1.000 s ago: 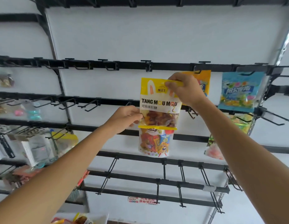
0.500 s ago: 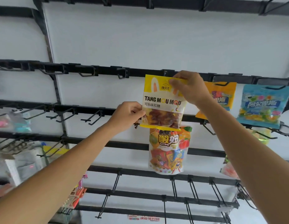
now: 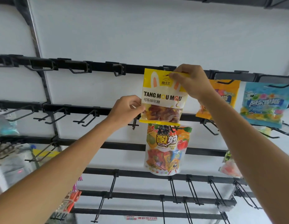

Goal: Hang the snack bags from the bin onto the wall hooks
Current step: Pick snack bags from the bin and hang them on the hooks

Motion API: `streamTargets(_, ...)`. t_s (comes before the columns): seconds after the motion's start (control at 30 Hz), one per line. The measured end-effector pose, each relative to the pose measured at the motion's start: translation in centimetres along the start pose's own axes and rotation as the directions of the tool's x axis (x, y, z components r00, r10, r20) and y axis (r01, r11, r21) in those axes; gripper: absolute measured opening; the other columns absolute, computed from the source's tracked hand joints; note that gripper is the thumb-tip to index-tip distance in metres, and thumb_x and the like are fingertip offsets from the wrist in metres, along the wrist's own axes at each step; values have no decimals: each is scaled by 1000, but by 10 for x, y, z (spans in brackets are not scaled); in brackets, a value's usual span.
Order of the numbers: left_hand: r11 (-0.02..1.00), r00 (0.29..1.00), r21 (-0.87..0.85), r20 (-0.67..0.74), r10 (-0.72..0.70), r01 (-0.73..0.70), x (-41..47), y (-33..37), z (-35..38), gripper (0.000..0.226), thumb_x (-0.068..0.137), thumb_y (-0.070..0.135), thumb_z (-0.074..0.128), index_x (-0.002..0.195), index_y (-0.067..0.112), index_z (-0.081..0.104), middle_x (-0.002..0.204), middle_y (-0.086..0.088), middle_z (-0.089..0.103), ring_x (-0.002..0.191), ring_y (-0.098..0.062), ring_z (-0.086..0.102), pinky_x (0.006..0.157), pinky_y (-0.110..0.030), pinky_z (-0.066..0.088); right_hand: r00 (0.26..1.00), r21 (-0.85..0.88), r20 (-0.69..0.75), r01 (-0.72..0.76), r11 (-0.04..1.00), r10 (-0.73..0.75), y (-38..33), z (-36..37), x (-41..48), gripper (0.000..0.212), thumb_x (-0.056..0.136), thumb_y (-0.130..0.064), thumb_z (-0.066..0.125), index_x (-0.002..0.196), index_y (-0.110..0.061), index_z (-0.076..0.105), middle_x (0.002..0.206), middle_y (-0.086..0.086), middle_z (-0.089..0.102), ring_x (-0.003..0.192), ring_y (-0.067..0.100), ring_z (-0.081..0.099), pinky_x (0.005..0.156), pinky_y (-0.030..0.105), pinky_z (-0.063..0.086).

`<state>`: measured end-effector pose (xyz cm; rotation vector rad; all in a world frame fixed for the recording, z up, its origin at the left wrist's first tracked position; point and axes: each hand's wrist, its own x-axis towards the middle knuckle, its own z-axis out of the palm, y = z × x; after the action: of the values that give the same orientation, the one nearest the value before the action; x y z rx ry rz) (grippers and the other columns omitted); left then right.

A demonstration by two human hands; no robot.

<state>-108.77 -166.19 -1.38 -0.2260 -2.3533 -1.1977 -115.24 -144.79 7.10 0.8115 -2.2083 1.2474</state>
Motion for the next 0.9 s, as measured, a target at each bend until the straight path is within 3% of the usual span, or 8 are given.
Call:
streamTargets(0.07,1000,999,-14,-46,7,-7,2,7,1,18,90,28,66,106,20,65,95,7,71,81,-12,67,73,-29,53,1000,-8,11,3,1000,-3,0,-2,0,17,91,-29,63,89,-14,70,76,-3,69,65,5,63,53,13,45)
streamTargets(0.13,998,981,13,-183,63,-62,6,15,3,33,88,32,68,116,20,57,98,8,66,77,-11,65,68,-28,53,1000,-22,25,9,1000,-8,1,-3,1,17,92,-29,63,88,-15,70,80,-2,70,66,5,64,55,15,47)
streamTargets(0.2,970,910,158,-343,231,-186,9,24,5,40,86,34,69,119,20,52,99,7,60,74,-11,59,65,-26,50,999,-30,33,16,999,-15,0,-4,3,17,91,-29,63,87,-14,70,80,0,70,64,5,63,57,18,48)
streamTargets(0.27,913,831,297,-400,386,-281,12,37,9,43,85,36,69,121,18,51,104,4,56,76,-11,54,64,-21,45,999,-38,35,23,999,-22,-1,-4,4,18,91,-29,63,87,-13,70,81,3,72,66,9,65,61,24,50)
streamTargets(0.37,877,779,371,-433,453,-304,23,53,15,37,86,36,67,117,18,60,111,-1,53,95,-11,53,72,-20,44,999,-36,33,29,999,-28,0,-4,4,17,91,-29,63,86,-14,71,81,6,73,71,16,68,66,31,54)
streamTargets(0.47,878,785,390,-436,441,-277,34,58,21,21,85,39,69,100,24,71,104,2,49,103,-15,50,81,-18,38,998,-34,36,44,998,-42,0,-4,5,17,90,-30,63,85,-16,70,80,3,72,71,14,68,69,34,55)
streamTargets(0.67,907,789,345,-474,390,-241,46,57,28,15,83,40,73,90,27,72,97,7,51,101,-16,48,85,-22,36,994,-12,100,54,998,-52,-2,-6,10,24,90,-26,64,66,-29,61,85,5,73,76,20,70,71,37,56)
streamTargets(0.9,833,784,485,-395,479,-265,51,47,33,15,80,38,75,91,28,73,95,8,61,95,-16,49,81,-30,35,993,-67,109,55,996,-48,13,0,13,12,91,-27,63,84,-19,69,83,2,71,76,19,70,71,36,57)
